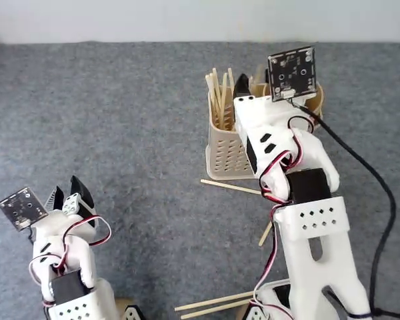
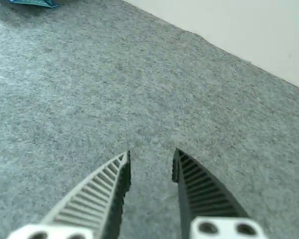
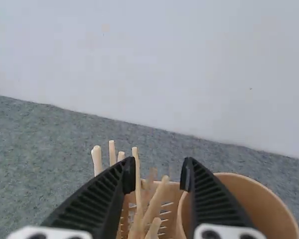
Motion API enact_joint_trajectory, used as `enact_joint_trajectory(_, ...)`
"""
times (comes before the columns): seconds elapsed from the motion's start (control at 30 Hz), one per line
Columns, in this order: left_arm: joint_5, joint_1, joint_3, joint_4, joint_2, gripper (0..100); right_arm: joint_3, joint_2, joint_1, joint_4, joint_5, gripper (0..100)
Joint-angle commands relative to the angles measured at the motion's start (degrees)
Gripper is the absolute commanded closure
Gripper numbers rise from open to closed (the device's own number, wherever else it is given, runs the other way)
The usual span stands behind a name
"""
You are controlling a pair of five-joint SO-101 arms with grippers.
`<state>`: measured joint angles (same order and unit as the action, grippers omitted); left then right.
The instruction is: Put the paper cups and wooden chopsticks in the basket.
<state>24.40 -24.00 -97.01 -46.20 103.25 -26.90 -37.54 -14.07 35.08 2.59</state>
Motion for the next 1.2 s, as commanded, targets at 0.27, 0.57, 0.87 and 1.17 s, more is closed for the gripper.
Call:
enact_joint_trajectory(0.27,0.35,-0.44,0.57,-0.18,1.14,86,18.90,-4.70,-2.77,28.88,2.20,87.6)
enact_joint_trajectory(0.57,0.35,-0.44,0.57,-0.18,1.14,86,20.48,-0.66,-4.53,49.80,8.18,87.9)
enact_joint_trajectory(0.87,0.35,-0.44,0.57,-0.18,1.14,86,20.40,-0.84,-1.54,65.80,12.04,87.7)
enact_joint_trajectory(1.17,0.35,-0.44,0.57,-0.18,1.14,86,19.34,-0.84,15.52,67.47,11.52,87.9)
